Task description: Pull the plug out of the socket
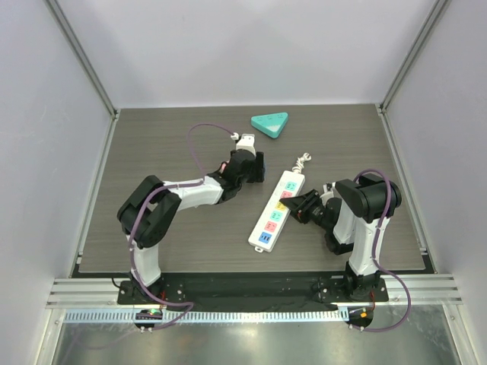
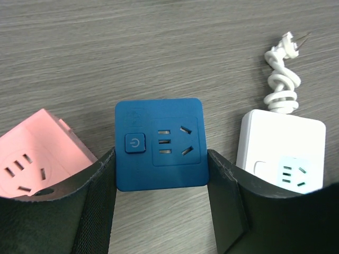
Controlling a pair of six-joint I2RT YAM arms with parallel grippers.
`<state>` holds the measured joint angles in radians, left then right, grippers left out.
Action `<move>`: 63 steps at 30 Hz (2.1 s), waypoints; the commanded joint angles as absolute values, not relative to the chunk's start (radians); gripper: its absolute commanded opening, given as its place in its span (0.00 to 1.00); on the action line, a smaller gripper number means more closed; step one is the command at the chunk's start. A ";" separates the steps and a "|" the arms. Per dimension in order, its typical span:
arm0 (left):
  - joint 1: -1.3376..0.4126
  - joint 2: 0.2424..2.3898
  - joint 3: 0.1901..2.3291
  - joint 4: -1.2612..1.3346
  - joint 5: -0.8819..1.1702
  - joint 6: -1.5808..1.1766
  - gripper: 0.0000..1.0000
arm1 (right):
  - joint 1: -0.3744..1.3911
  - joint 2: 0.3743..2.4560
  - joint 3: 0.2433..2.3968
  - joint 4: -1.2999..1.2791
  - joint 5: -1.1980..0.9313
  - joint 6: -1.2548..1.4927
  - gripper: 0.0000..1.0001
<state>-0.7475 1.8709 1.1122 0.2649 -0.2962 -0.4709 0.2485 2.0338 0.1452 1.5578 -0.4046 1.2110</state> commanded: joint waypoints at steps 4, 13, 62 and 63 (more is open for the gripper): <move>-0.746 1.905 1.192 0.229 -0.288 -0.472 0.16 | 0.227 2.164 0.080 1.669 -0.198 0.982 0.01; -0.749 1.862 1.117 0.324 -0.252 -0.468 0.87 | 0.227 2.158 0.077 1.669 -0.193 0.979 0.01; -0.706 1.580 0.741 0.683 -0.198 -0.394 0.94 | -0.468 0.953 0.256 -0.038 -0.177 0.861 0.29; -0.703 1.580 0.739 0.681 -0.195 -0.396 0.94 | -0.468 0.924 0.258 -0.073 -0.154 0.848 0.34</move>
